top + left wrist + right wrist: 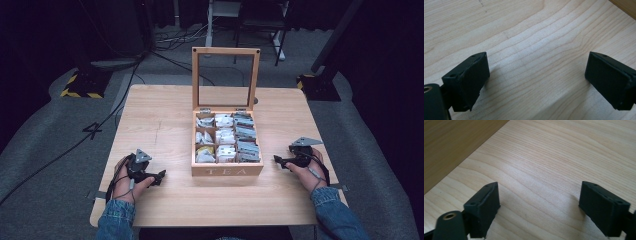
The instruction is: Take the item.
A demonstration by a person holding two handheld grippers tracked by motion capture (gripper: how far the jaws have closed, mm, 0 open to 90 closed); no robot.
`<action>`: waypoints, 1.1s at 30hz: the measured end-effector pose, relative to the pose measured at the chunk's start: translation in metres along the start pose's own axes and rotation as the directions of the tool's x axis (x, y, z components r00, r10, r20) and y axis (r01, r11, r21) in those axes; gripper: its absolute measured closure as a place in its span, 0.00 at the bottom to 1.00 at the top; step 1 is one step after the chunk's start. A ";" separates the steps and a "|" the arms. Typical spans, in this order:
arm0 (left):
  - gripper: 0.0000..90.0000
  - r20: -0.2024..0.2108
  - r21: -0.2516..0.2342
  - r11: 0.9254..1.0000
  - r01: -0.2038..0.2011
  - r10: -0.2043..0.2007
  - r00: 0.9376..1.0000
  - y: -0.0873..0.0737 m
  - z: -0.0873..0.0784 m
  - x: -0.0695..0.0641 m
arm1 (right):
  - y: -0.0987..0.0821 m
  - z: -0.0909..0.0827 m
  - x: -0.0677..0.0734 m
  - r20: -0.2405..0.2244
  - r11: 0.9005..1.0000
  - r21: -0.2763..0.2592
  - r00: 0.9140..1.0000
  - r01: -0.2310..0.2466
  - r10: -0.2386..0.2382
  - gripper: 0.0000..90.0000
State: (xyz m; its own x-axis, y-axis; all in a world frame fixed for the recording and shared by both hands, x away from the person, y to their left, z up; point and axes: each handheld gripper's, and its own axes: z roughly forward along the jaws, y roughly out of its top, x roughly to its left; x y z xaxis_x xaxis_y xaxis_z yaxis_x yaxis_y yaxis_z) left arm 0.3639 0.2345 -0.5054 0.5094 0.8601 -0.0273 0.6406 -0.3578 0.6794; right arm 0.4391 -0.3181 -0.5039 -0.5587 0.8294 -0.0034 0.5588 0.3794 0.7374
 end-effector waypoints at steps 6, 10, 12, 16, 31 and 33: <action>0.07 0.019 0.001 1.000 -0.021 0.021 1.000 0.001 0.000 0.002 | 0.001 -0.002 0.000 -0.029 1.000 -0.019 0.999 0.018 -0.018 0.38; 0.07 0.016 0.000 1.000 -0.023 0.023 1.000 0.001 0.001 0.002 | 0.005 -0.006 0.002 -0.063 1.000 -0.021 0.998 -0.001 -0.001 0.41; 0.07 0.015 0.001 1.000 -0.024 0.024 1.000 0.001 0.001 0.002 | 0.007 -0.008 0.003 -0.068 1.000 -0.022 0.998 -0.001 -0.001 0.40; 0.07 0.016 0.000 1.000 -0.021 0.021 1.000 0.001 0.001 0.002 | 0.017 -0.020 0.008 -0.117 0.999 -0.043 0.993 -0.017 0.012 0.40; 0.06 0.015 0.003 1.000 -0.029 0.029 0.999 0.001 0.001 0.002 | 0.051 -0.065 0.019 -0.206 0.993 -0.114 0.978 -0.009 -0.015 0.48; 0.06 0.013 0.003 0.999 -0.032 0.032 0.999 0.002 0.001 0.002 | 0.056 -0.070 0.023 -0.211 0.992 -0.123 0.977 -0.011 -0.015 0.48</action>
State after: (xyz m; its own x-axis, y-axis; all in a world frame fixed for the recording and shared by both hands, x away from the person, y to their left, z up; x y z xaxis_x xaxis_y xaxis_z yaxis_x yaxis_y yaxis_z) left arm 0.3667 0.2353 -0.5053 0.5369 0.8435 -0.0155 0.6257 -0.3858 0.6780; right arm 0.4146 -0.3066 -0.4150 -0.6840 0.7182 0.1280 0.4853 0.3170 0.8149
